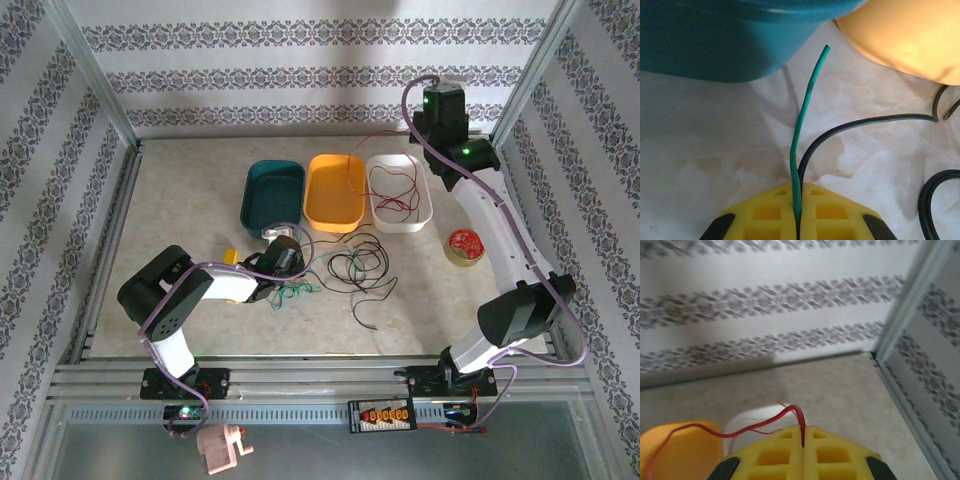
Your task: Untangle the cables
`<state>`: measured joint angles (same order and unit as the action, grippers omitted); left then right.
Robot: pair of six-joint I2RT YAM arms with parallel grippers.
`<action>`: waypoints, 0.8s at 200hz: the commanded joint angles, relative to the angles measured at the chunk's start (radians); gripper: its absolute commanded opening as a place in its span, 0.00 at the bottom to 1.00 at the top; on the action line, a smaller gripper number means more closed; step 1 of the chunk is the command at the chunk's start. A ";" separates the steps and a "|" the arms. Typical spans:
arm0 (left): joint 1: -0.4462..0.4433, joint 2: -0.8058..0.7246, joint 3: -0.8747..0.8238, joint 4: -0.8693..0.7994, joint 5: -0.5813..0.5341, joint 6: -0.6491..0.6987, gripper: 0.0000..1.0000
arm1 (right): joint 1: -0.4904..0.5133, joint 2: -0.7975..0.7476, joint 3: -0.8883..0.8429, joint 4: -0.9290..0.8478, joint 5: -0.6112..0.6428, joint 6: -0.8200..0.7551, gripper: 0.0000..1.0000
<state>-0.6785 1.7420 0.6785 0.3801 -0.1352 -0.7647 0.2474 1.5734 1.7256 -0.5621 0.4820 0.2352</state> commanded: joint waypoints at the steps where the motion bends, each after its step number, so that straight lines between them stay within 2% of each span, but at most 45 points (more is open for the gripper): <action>1: 0.008 0.022 -0.013 -0.020 0.032 -0.003 0.00 | -0.025 -0.077 -0.031 0.058 0.174 0.102 0.00; 38: 0.008 0.032 -0.007 -0.016 0.038 -0.004 0.00 | -0.049 -0.127 -0.106 0.039 0.347 0.178 0.00; 104: 0.008 0.055 0.016 -0.021 0.057 0.001 0.00 | -0.065 -0.135 -0.195 -0.017 0.531 0.231 0.00; 131: 0.007 0.062 0.022 -0.020 0.061 -0.001 0.00 | -0.035 -0.105 -0.205 -0.050 0.567 0.209 0.00; 160: 0.008 0.072 0.028 -0.020 0.064 -0.002 0.00 | 0.055 -0.058 -0.227 -0.055 0.629 0.167 0.00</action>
<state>-0.6785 1.7561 0.6918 0.3820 -0.1329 -0.7647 0.2298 1.4696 1.5265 -0.5915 1.0111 0.4389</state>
